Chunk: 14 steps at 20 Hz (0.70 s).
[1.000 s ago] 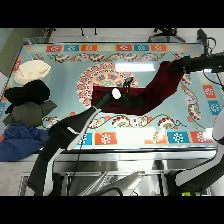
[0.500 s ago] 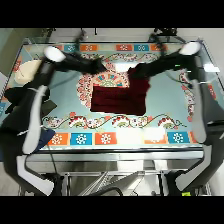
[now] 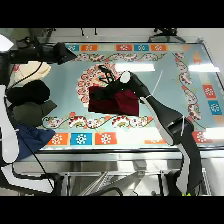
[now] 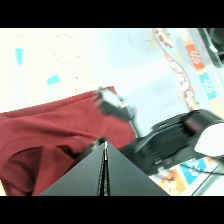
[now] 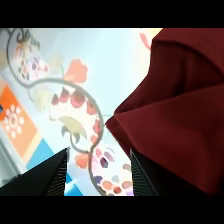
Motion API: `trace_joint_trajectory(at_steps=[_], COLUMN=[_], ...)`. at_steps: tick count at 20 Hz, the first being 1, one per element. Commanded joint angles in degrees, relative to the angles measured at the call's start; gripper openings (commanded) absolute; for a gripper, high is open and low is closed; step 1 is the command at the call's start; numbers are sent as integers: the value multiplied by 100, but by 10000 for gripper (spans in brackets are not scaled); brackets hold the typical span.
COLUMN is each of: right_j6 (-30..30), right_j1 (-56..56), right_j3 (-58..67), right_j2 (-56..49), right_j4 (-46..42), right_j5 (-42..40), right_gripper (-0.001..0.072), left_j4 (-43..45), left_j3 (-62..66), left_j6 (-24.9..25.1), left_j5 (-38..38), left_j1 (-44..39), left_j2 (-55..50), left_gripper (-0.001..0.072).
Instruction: Fold the shirts.
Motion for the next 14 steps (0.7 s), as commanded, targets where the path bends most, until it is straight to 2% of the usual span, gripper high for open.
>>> trace_joint_trajectory(at_steps=[1, 3, 4, 5, 6, 9, 14], right_j6=[195, 625, 955, 1252, 1464, 1543, 1449], right_j1=[-413, -957, -1274, -1574, -1904, -2583, -2719], right_j3=[9, 9, 9, 2, -2, -251, -999], right_j2=[553, 973, 1108, 1169, 1156, 938, 444], right_j4=[-199, -688, -1082, -1438, -1685, -1700, -1698], right_j5=[258, 632, 894, 1169, 1482, 1886, 1491], right_gripper=[435, 465, 564, 583, 583, 583, 584], left_j4=[-20, -20, -22, -20, -17, -17, -17], left_j3=[2, 2, 2, 2, 2, 2, 2], left_j6=[98, 98, 98, 98, 98, 101, 98], left_j5=[-212, -240, -262, -299, -328, -328, -328], left_j1=[280, 363, 378, 378, 378, 376, 376], left_j2=[28, 28, 31, 28, 28, 28, 28], left_gripper=[14, 13, 13, 14, 14, 13, 14])
